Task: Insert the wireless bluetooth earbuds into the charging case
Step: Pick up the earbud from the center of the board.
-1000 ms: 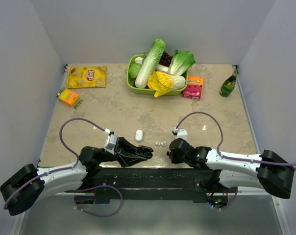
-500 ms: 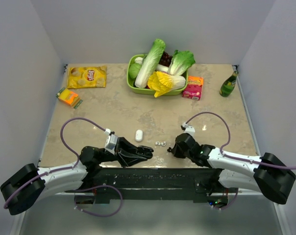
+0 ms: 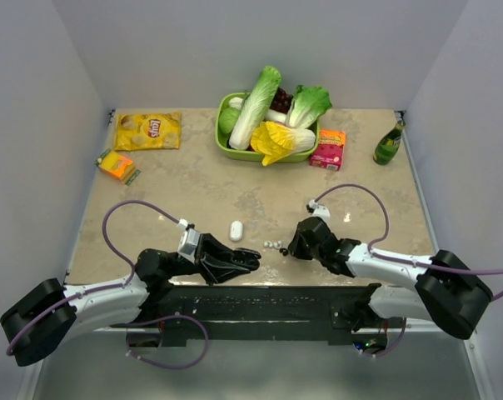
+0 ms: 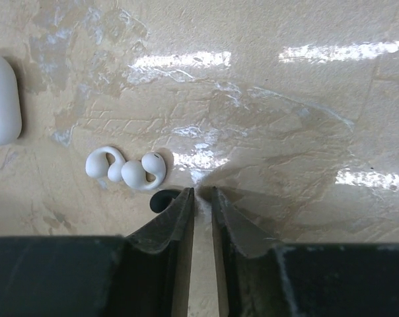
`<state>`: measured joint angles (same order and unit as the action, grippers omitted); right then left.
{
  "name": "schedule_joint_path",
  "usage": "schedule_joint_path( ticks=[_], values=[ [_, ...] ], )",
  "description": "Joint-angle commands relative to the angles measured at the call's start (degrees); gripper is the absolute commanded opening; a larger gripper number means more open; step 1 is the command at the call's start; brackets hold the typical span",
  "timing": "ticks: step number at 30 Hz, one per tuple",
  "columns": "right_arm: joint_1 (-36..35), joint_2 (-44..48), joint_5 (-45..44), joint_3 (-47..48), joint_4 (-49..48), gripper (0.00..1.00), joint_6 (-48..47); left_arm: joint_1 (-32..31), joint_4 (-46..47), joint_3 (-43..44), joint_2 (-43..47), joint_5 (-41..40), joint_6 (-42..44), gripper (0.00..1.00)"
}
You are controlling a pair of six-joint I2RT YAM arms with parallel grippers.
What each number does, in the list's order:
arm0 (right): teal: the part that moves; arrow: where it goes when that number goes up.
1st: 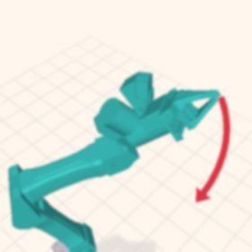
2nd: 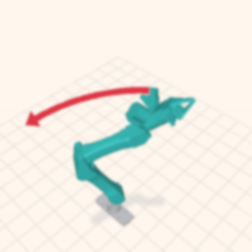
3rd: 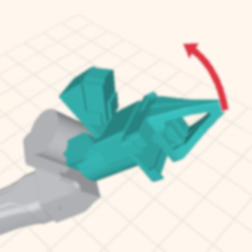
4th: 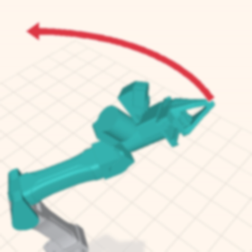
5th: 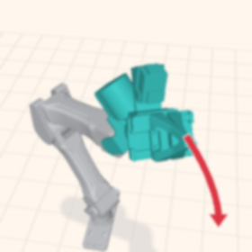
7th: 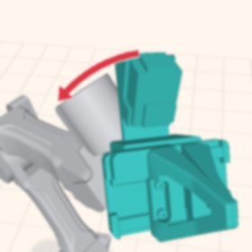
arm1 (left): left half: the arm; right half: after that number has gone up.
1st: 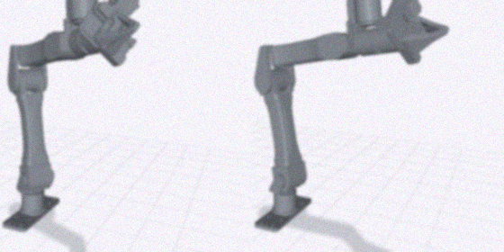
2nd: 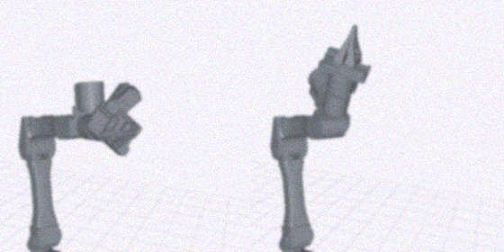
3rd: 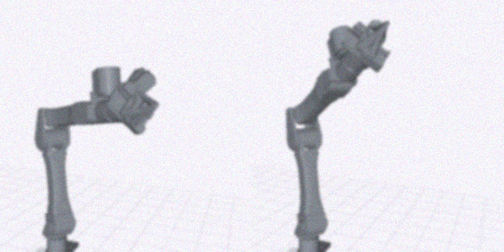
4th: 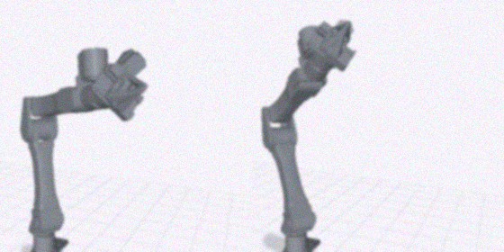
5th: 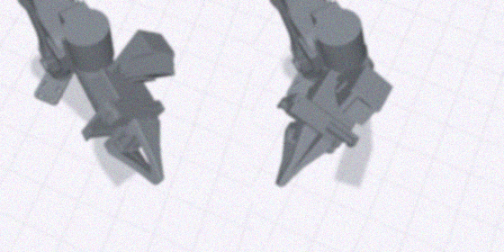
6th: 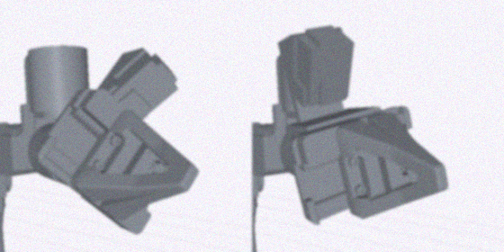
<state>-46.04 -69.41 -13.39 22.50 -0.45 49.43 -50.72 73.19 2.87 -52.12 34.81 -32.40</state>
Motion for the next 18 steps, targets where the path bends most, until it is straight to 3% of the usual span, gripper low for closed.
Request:
schedule_joint_path(
  ticks=[1, 6, 18],
  values=[
    [0.4, 4.7, -3.0, 0.7, 6.3, 0.28, -1.1, -0.3, 11.6, -7.1, 0.4, 0.2, 0.9, 0.00],
    [0.4, 9.7, -3.9, 2.4, 9.4, 0.36, -4.5, -0.2, 12.1, -6.7, -0.8, 0.3, 0.9, 0.00],
    [0.4, 1.3, 3.4, 5.2, 5.1, 0.39, -12.3, -0.3, 13.3, -6.3, -1.8, 0.4, 0.1, 0.00]
  ],
)
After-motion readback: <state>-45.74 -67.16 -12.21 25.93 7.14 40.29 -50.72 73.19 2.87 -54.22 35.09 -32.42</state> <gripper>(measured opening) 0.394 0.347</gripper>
